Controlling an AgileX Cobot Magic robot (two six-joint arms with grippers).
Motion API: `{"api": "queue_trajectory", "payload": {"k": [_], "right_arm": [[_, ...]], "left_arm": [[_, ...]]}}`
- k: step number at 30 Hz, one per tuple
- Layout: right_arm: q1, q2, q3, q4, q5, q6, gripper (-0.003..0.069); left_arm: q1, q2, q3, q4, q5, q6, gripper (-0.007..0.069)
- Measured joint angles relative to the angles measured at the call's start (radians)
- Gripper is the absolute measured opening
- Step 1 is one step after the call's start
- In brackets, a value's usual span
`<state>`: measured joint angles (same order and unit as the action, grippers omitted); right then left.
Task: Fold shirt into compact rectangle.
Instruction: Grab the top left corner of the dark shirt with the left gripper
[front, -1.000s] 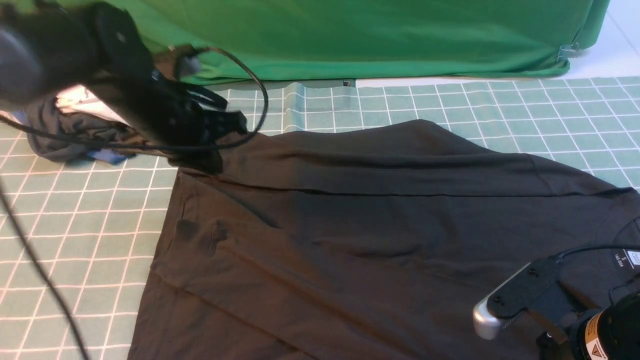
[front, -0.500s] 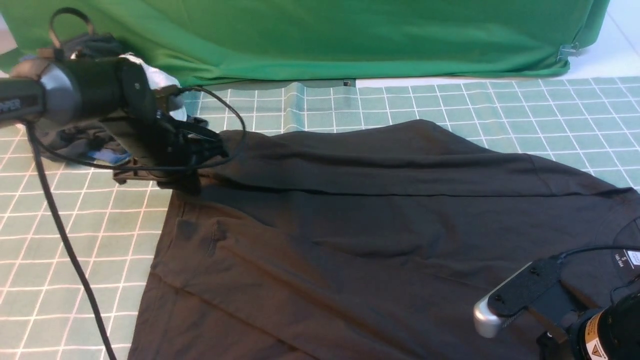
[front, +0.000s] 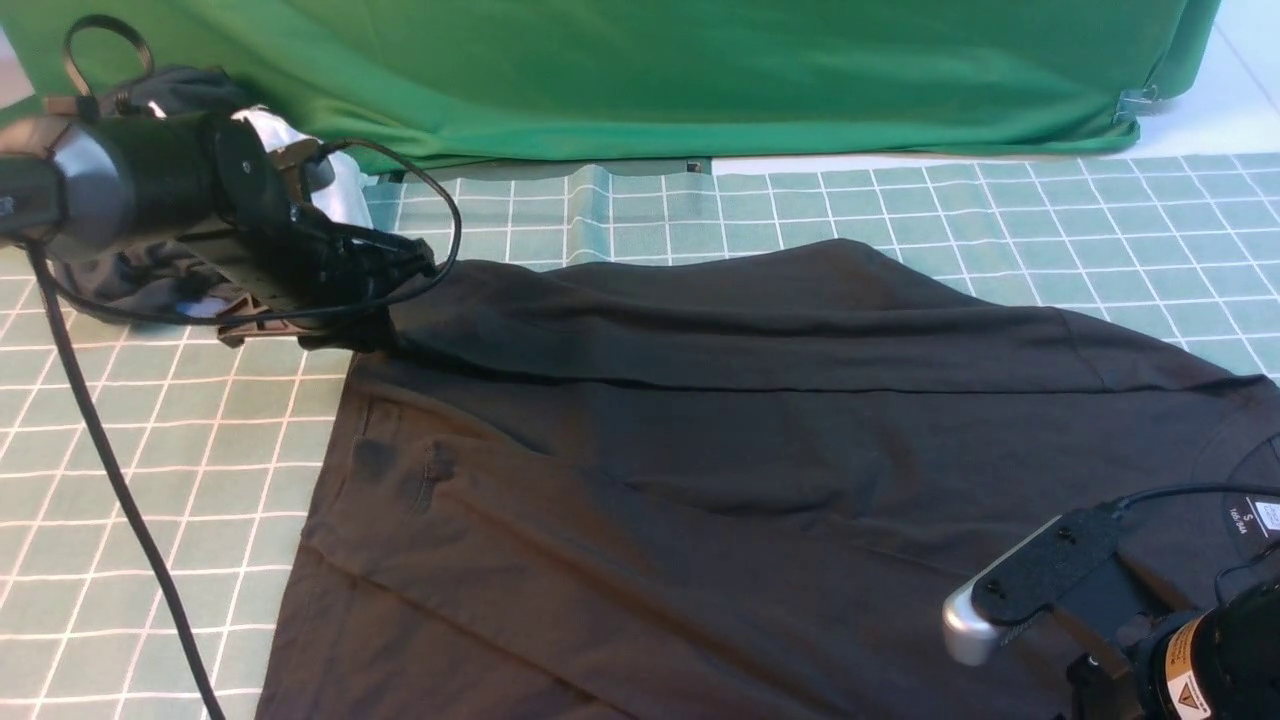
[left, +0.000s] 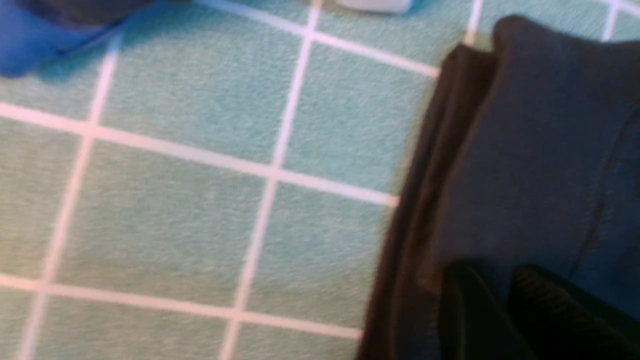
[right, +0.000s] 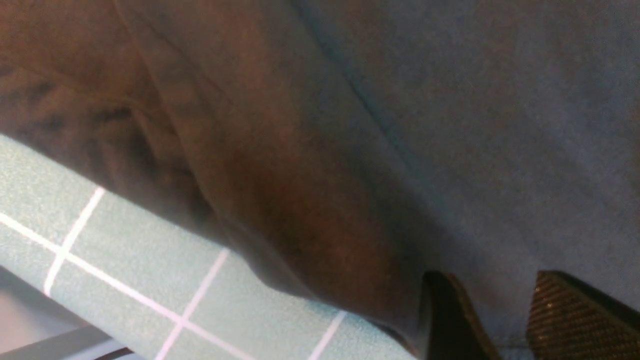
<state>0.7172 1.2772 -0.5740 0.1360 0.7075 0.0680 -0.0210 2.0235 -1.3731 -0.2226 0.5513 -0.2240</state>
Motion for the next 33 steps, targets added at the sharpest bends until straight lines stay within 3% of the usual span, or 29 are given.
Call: {"api": "queue_trajectory", "payload": {"k": [5, 11, 21, 26, 29, 31, 33], "right_arm": [[0.000, 0.000, 0.000, 0.000, -0.016, 0.000, 0.0245], [0.000, 0.000, 0.000, 0.000, -0.027, 0.000, 0.0245], [0.000, 0.000, 0.000, 0.000, -0.045, 0.000, 0.0245], [0.000, 0.000, 0.000, 0.001, -0.047, 0.000, 0.0245], [0.000, 0.000, 0.000, 0.002, -0.048, 0.000, 0.0245], [0.000, 0.000, 0.000, 0.002, -0.048, 0.000, 0.0245], [0.000, 0.000, 0.000, 0.002, -0.048, 0.000, 0.0245]], "left_arm": [[0.000, 0.001, 0.000, -0.045, -0.021, -0.002, 0.0343], [0.003, 0.006, 0.000, -0.074, -0.024, -0.044, 0.0490], [0.004, 0.029, -0.001, -0.112, -0.036, -0.080, 0.0513], [0.010, 0.038, -0.010, -0.126, -0.049, -0.083, 0.0466], [0.010, 0.047, -0.010, -0.124, -0.069, -0.083, 0.0349], [0.010, 0.050, -0.010, -0.119, -0.069, -0.062, 0.0186], [0.010, 0.055, -0.010, -0.119, -0.068, -0.028, 0.0089]]}}
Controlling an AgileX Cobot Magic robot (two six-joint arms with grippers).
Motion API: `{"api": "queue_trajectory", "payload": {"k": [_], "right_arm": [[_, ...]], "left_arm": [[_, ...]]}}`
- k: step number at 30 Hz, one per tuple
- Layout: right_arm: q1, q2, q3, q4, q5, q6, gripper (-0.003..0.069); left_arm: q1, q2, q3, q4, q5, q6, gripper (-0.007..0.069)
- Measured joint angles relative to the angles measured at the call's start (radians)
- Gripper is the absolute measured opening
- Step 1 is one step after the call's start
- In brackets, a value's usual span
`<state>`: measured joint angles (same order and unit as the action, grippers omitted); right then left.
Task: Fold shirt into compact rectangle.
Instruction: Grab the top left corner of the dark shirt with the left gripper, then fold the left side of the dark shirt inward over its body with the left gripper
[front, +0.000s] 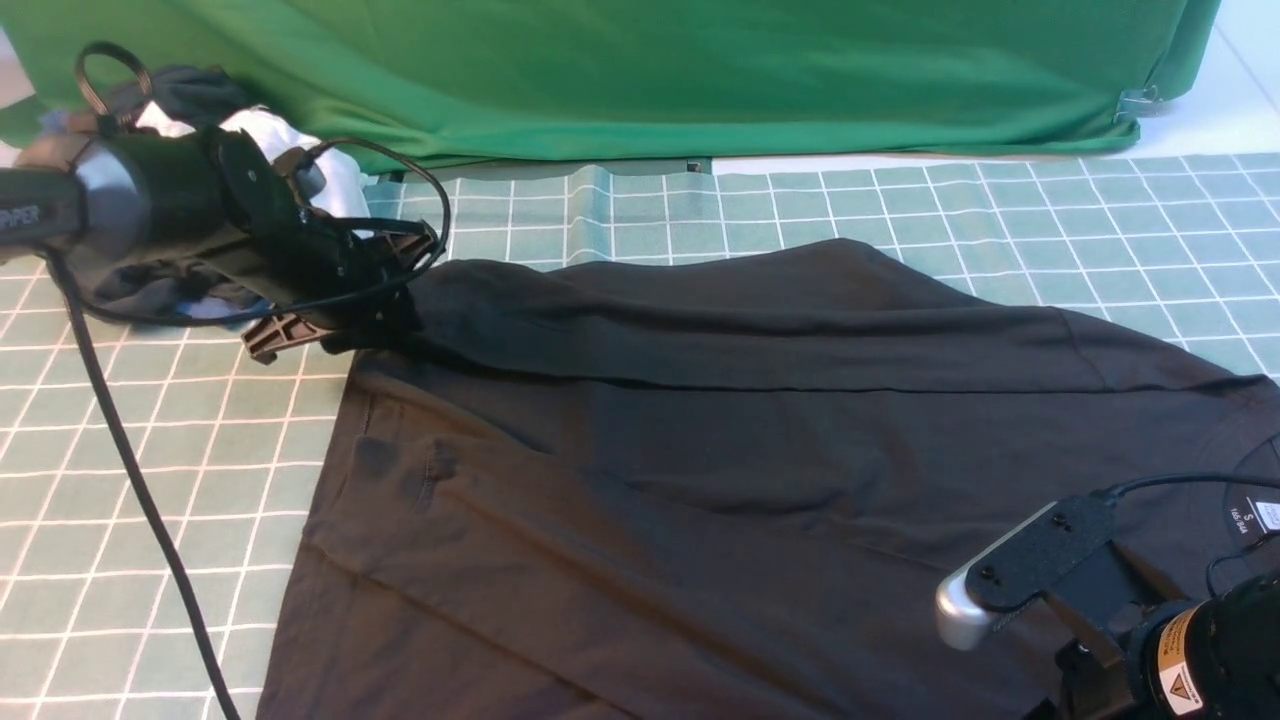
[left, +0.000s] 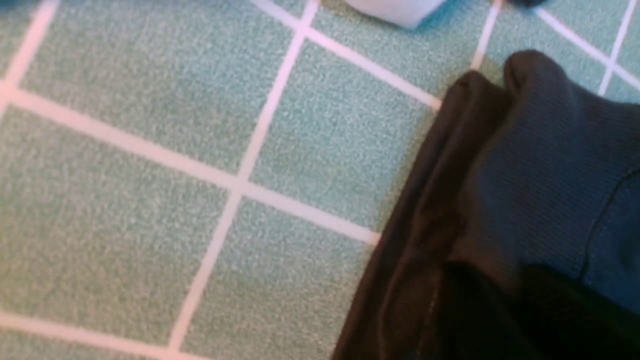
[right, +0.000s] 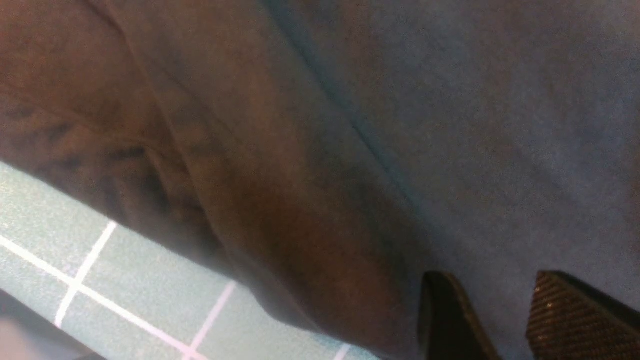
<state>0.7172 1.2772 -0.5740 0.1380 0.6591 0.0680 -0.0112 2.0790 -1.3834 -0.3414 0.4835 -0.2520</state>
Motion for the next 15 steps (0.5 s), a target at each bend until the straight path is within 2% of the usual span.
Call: {"api": "queue_trajectory", "payload": {"k": [1, 3, 15], "right_arm": [[0.000, 0.000, 0.000, 0.000, 0.000, 0.000, 0.0245], [0.000, 0.000, 0.000, 0.000, 0.000, 0.000, 0.0245], [0.000, 0.000, 0.000, -0.011, 0.000, -0.013, 0.0245]], "left_arm": [[0.000, 0.000, 0.000, 0.000, 0.001, 0.015, 0.0052], [0.000, -0.004, 0.000, 0.000, 0.007, 0.025, 0.0036], [0.000, -0.220, 0.001, 0.008, 0.124, 0.126, 0.0034]]}}
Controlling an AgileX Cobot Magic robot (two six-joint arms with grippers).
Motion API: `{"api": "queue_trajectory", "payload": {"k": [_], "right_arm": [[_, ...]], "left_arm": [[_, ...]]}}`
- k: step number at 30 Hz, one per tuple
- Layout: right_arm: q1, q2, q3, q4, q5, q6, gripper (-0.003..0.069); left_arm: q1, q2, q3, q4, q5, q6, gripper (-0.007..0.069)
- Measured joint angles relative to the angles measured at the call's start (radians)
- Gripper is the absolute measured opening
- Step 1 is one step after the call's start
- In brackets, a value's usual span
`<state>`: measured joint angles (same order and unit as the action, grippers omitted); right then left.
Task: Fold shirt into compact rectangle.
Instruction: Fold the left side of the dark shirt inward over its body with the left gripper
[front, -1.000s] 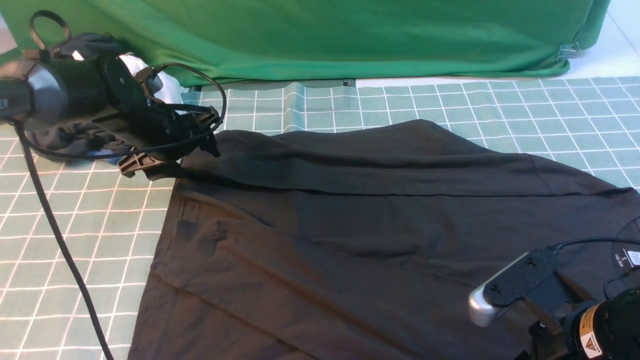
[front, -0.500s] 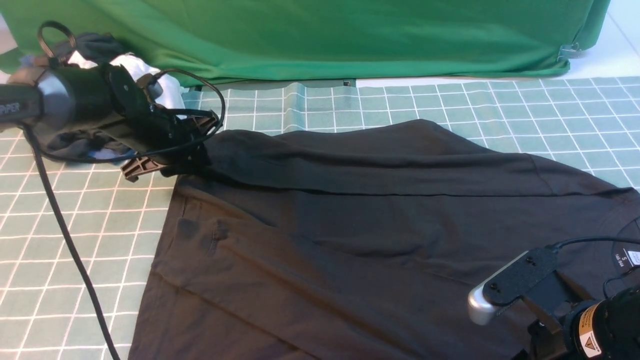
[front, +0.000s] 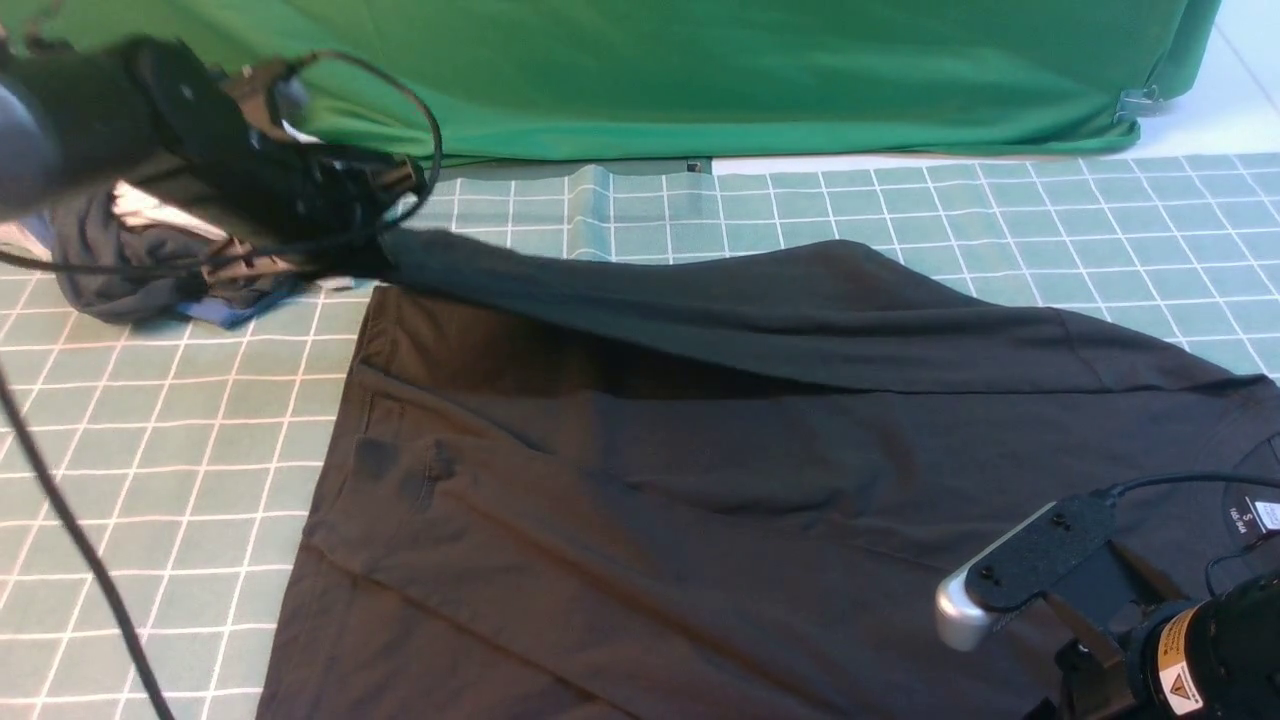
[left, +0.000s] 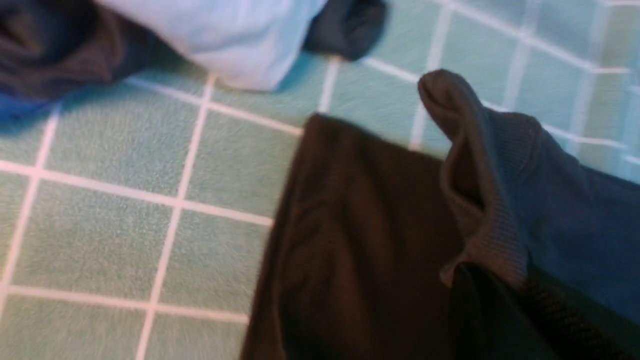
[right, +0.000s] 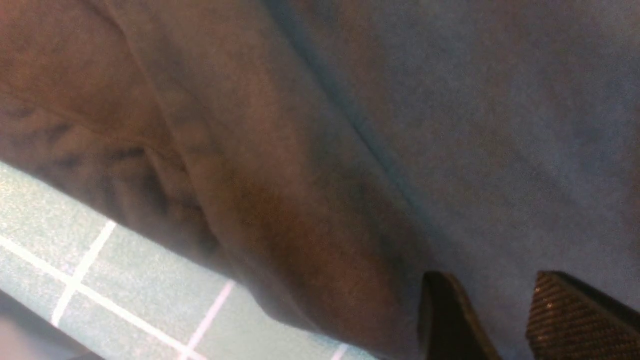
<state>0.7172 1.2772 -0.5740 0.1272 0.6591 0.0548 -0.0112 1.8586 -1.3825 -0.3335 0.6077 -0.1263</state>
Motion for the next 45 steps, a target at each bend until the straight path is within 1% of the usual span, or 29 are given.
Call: {"api": "queue_trajectory", "payload": {"k": [3, 6, 7, 9, 10, 11, 12, 15, 18, 22, 25, 33, 35, 36, 37, 38, 39, 40, 42, 44, 45], "right_arm": [[-0.011, 0.000, -0.028, -0.046, 0.030, -0.005, 0.0242], [-0.034, 0.001, -0.073, -0.082, 0.065, -0.005, 0.0211], [-0.058, 0.001, -0.110, -0.105, 0.084, -0.005, 0.0165], [-0.097, 0.001, -0.159, -0.134, 0.094, -0.006, 0.0083], [-0.112, 0.001, -0.173, -0.141, 0.095, -0.006, 0.0067], [-0.150, 0.001, -0.198, -0.152, 0.099, -0.007, 0.0031], [-0.179, 0.001, -0.220, -0.160, 0.102, -0.008, 0.0016], [-0.252, 0.001, -0.260, -0.169, 0.113, -0.025, 0.0006], [-0.290, 0.001, -0.269, -0.174, 0.116, -0.039, 0.0005], [-0.293, 0.001, -0.272, -0.173, 0.108, -0.041, 0.0005], [-0.293, 0.001, -0.273, -0.173, 0.091, -0.044, 0.0005], [-0.293, 0.001, -0.273, -0.172, 0.086, -0.044, 0.0012], [-0.293, 0.001, -0.273, -0.172, 0.086, -0.044, 0.0015], [-0.293, 0.001, -0.273, -0.172, 0.086, -0.044, 0.0016], [-0.293, 0.001, -0.273, -0.172, 0.086, -0.044, 0.0016], [-0.293, 0.001, -0.273, -0.172, 0.091, -0.044, 0.0020], [-0.293, 0.001, -0.273, -0.172, 0.091, -0.044, 0.0020], [-0.293, 0.001, -0.273, -0.172, 0.103, -0.044, 0.0025], [-0.293, 0.001, -0.273, -0.172, 0.117, -0.048, 0.0029], [-0.293, 0.001, -0.273, -0.172, 0.127, -0.055, 0.0032], [-0.293, 0.001, -0.273, -0.172, 0.136, -0.055, 0.0034]], "left_arm": [[0.000, -0.056, 0.000, 0.013, 0.073, 0.015, 0.0034], [0.000, -0.094, 0.000, 0.017, 0.158, 0.029, 0.0034], [0.000, -0.120, 0.008, 0.018, 0.195, 0.030, 0.0034], [0.000, -0.170, 0.043, 0.019, 0.219, 0.032, 0.0034], [0.000, -0.175, 0.053, 0.019, 0.222, 0.032, 0.0034], [0.000, -0.214, 0.100, 0.019, 0.226, 0.032, 0.0034], [0.000, -0.239, 0.135, 0.019, 0.226, 0.032, 0.0034], [0.000, -0.315, 0.261, 0.019, 0.227, 0.030, 0.0034], [0.000, -0.382, 0.379, 0.014, 0.216, 0.022, 0.0034], [0.000, -0.458, 0.528, -0.013, 0.193, 0.016, 0.0034], [0.000, -0.495, 0.598, -0.025, 0.177, 0.013, 0.0034], [0.000, -0.507, 0.687, -0.045, 0.177, 0.009, 0.0045], [0.000, -0.507, 0.692, -0.045, 0.179, 0.033, 0.0074], [0.000, -0.507, 0.692, -0.045, 0.183, 0.051, 0.0106], [0.000, -0.507, 0.692, -0.045, 0.183, 0.051, 0.0113], [0.000, -0.507, 0.694, -0.045, 0.201, 0.061, 0.0174], [0.000, -0.507, 0.694, -0.045, 0.204, 0.062, 0.0192], [0.000, -0.507, 0.694, -0.039, 0.229, 0.083, 0.0269], [0.000, -0.507, 0.691, -0.006, 0.258, 0.110, 0.0370], [0.000, -0.507, 0.679, 0.034, 0.297, 0.120, 0.0435], [0.000, -0.507, 0.664, 0.054, 0.336, 0.126, 0.0479]]}}
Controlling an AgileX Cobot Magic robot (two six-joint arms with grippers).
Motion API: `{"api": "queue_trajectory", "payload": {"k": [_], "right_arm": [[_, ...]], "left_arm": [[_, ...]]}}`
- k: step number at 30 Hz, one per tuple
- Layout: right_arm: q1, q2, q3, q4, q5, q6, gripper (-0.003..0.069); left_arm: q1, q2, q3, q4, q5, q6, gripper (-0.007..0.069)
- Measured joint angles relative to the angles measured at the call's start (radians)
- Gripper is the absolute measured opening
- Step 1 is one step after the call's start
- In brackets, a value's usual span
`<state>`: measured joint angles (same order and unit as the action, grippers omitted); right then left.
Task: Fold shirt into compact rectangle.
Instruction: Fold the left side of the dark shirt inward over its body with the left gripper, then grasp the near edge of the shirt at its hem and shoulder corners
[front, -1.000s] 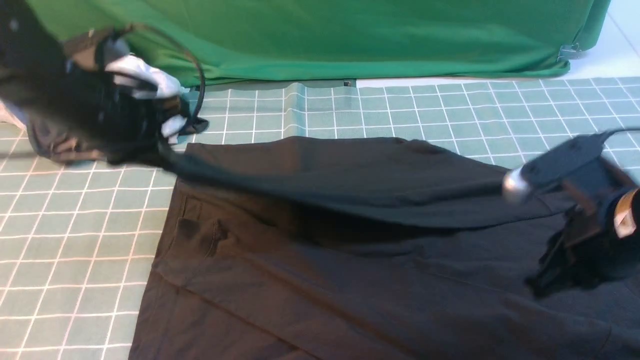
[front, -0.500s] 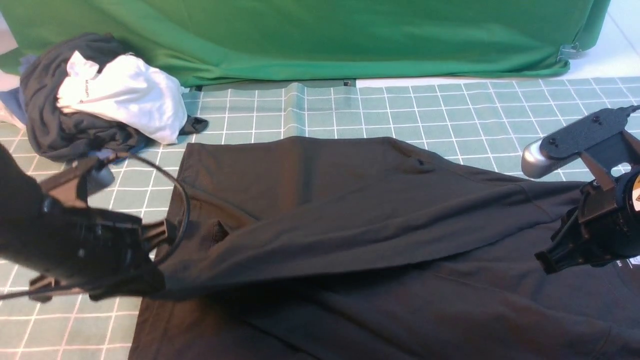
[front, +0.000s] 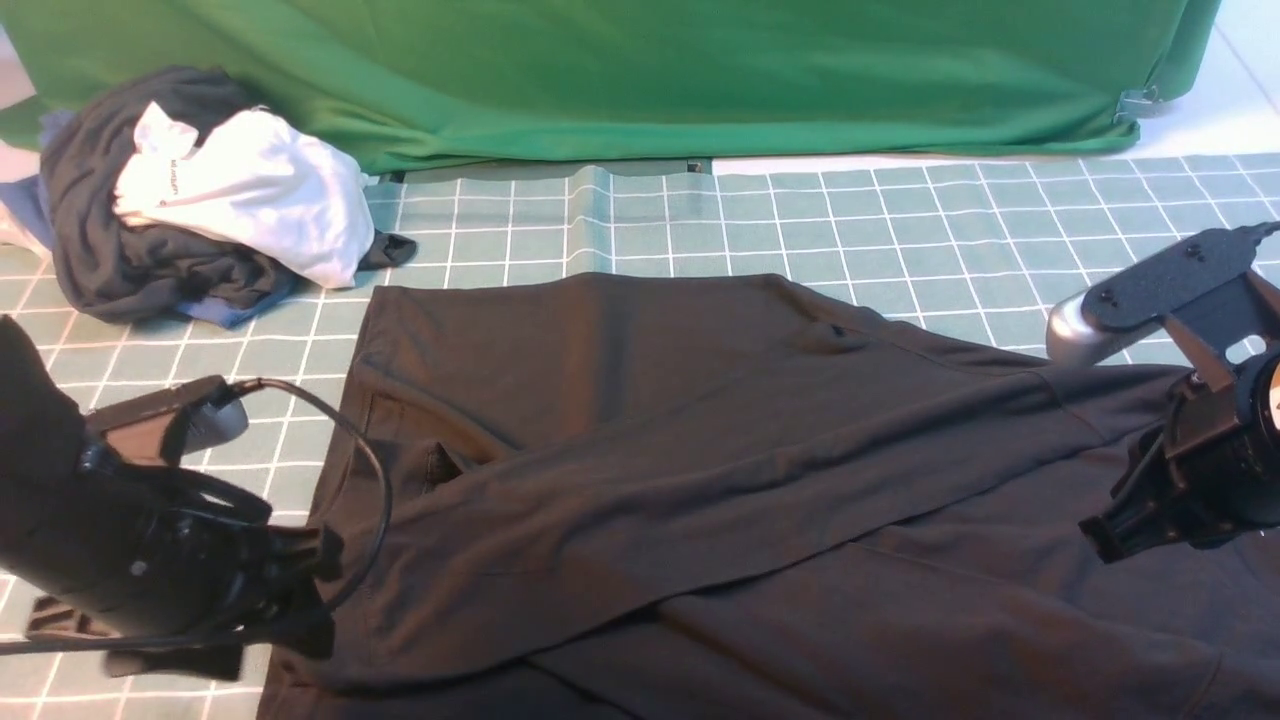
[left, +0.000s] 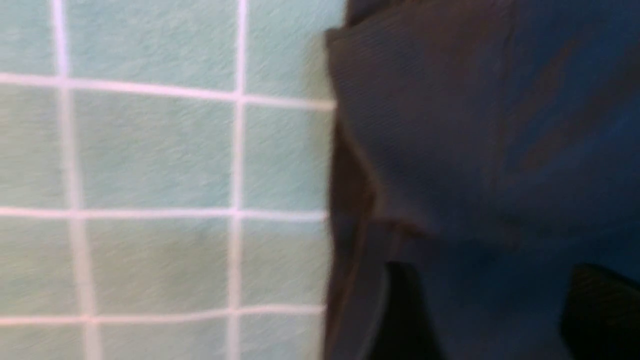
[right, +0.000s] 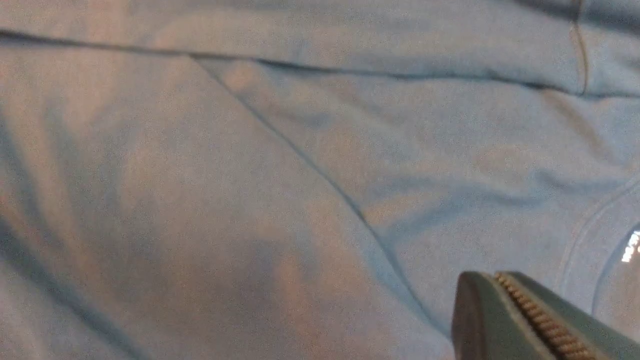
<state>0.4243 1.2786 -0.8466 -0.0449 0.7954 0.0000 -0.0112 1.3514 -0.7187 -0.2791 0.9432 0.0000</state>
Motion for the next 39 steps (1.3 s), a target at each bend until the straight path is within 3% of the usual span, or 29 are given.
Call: {"api": "queue_trajectory", "payload": {"k": [4, 10, 13, 17, 24, 27, 34, 39], "right_arm": [[0.000, 0.000, 0.000, 0.000, 0.008, -0.006, 0.0038], [0.000, 0.000, 0.000, 0.000, 0.009, -0.006, 0.0048], [0.000, 0.000, 0.000, 0.000, 0.009, -0.007, 0.0054], [0.000, 0.000, 0.000, 0.000, 0.008, -0.007, 0.0059], [0.000, 0.000, 0.000, 0.000, -0.001, -0.017, 0.0069], [0.000, 0.000, 0.000, 0.000, -0.005, -0.028, 0.0070], [0.000, 0.000, 0.000, 0.000, 0.001, -0.033, 0.0078], [0.000, 0.000, 0.000, 0.000, 0.058, -0.048, 0.0082]], "left_arm": [[-0.003, -0.004, -0.036, 0.038, 0.130, 0.000, 0.0526], [-0.139, -0.046, 0.017, 0.080, 0.192, -0.059, 0.0425], [-0.275, -0.060, 0.079, 0.140, 0.164, -0.188, 0.0400], [-0.368, -0.064, 0.139, 0.203, 0.134, -0.314, 0.0443], [-0.387, -0.064, 0.255, 0.173, -0.001, -0.401, 0.0575], [-0.387, -0.064, 0.267, 0.174, -0.016, -0.450, 0.0593], [-0.387, 0.004, 0.266, 0.161, -0.035, -0.498, 0.0540], [-0.387, 0.068, 0.242, 0.129, -0.018, -0.491, 0.0438]]}}
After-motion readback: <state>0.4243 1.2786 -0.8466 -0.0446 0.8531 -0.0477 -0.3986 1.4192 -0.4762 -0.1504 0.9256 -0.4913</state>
